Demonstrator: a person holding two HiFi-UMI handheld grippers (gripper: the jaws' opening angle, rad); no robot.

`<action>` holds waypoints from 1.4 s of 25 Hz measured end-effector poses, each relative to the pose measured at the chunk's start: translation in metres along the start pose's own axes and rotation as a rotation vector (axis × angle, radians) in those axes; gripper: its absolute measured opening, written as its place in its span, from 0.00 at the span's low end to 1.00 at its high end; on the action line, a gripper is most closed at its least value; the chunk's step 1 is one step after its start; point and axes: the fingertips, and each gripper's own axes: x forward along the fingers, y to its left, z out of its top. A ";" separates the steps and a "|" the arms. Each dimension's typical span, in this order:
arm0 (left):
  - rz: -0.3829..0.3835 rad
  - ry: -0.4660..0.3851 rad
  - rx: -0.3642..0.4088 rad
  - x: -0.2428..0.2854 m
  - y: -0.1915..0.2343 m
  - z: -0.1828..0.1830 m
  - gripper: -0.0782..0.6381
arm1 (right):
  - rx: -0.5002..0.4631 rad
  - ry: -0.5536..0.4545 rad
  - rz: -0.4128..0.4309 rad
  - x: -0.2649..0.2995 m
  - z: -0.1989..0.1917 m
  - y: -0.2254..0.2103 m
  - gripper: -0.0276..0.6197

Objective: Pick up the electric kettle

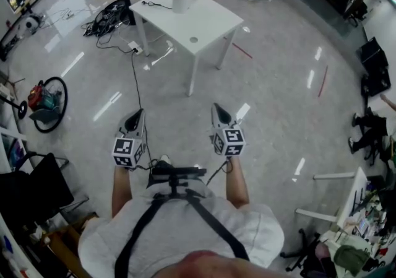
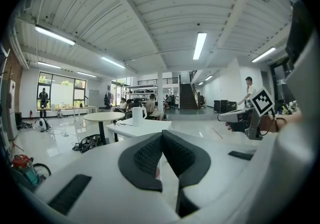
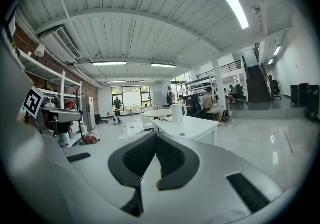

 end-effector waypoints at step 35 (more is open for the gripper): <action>-0.151 0.003 0.044 0.186 0.115 0.050 0.12 | 0.006 -0.012 -0.124 0.173 0.059 -0.039 0.06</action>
